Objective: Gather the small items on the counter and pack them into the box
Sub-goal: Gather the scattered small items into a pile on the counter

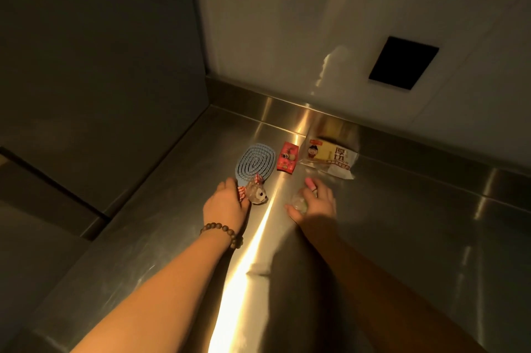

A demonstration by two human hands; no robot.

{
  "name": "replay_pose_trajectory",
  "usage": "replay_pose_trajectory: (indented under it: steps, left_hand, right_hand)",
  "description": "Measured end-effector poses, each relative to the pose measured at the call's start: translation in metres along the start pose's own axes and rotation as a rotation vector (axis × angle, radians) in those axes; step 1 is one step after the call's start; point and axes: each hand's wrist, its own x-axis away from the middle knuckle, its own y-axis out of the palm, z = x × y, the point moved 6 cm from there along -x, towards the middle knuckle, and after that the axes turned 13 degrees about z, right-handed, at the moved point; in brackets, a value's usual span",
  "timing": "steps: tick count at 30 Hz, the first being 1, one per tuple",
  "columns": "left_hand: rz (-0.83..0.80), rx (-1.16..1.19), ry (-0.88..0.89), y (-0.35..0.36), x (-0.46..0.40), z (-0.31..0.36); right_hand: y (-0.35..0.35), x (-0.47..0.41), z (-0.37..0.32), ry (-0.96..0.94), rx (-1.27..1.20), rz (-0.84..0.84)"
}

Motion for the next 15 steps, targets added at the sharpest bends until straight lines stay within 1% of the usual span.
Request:
replay_pose_trajectory:
  steps: [7,11,15]
  left_hand:
    - [0.034,0.077,0.006,-0.020,0.032,-0.009]
    - [0.034,0.086,-0.011,-0.032,0.052,-0.018]
    - [0.017,0.106,0.022,-0.038,0.071,-0.013]
  right_hand:
    - [-0.008,0.026,-0.002,-0.029,0.092,-0.038]
    - [-0.016,0.047,-0.003,-0.003,0.100,-0.024]
    - [-0.028,0.075,0.005,-0.025,0.092,0.017]
